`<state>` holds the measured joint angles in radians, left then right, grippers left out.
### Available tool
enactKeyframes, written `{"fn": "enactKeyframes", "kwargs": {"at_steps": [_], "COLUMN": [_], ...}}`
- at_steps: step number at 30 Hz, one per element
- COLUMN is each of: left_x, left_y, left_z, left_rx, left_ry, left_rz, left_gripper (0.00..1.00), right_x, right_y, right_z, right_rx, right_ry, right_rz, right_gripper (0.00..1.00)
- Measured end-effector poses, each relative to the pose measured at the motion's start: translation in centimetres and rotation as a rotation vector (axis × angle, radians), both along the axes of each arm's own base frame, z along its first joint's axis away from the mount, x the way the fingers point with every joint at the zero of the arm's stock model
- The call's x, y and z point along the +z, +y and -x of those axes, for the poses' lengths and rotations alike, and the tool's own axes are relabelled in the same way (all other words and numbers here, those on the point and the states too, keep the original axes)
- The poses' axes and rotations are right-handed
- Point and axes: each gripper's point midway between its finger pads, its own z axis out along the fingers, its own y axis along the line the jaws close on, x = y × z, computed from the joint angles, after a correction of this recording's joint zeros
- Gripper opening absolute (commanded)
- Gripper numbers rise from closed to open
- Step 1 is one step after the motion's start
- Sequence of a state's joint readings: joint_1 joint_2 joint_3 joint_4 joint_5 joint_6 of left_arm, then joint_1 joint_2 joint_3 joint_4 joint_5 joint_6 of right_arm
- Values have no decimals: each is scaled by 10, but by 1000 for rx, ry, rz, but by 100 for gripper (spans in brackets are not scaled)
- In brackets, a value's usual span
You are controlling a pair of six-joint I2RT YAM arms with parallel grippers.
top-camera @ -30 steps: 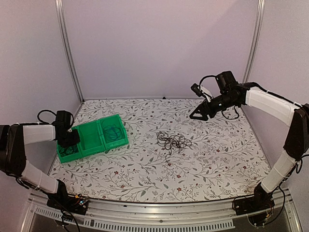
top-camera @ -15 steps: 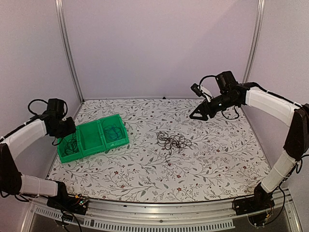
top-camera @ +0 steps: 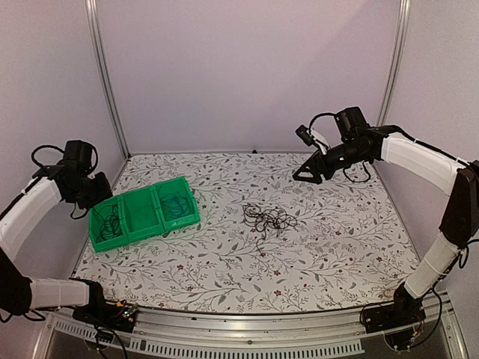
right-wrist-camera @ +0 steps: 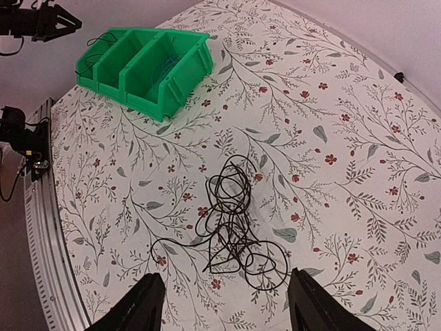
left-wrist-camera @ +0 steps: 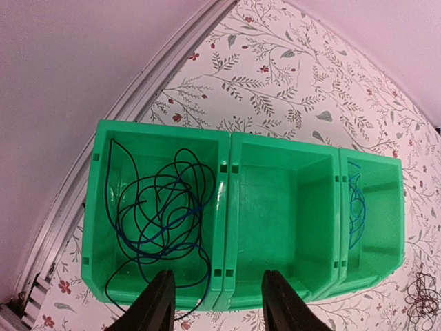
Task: Untangle the cables
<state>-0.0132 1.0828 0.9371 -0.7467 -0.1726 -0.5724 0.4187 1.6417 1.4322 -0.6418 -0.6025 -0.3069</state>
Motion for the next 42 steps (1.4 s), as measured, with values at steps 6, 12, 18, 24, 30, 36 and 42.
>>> {"fn": "enactKeyframes", "kwargs": {"at_steps": [6,12,18,24,30,36,42], "left_x": [-21,18,61,24,-36,-99,-145], "left_y": [2,-66,-202,-349,-430,-460,-462], "left_z": [-11,-67,-110,-73,-17,16,28], "left_rx": [-24,-287,-653,-1077,-1304,-1362,-1341], "left_ry": [77,-82,-263,-241,-96,67,198], "left_rz": [-43,-91,-65,8,138,239,284], "left_gripper": [38,38,40,43,48,48,42], "right_x": [-1,-18,-53,-89,-96,-94,-84], "right_y": [0,0,2,5,4,2,-2], "right_z": [0,-3,-6,-13,-12,-7,4], "right_rx": [5,36,65,94,115,115,109], "right_ry": [-4,-4,55,116,116,118,113], "right_rz": [4,45,86,127,144,142,130], "right_gripper": [62,47,45,45,46,48,48]}}
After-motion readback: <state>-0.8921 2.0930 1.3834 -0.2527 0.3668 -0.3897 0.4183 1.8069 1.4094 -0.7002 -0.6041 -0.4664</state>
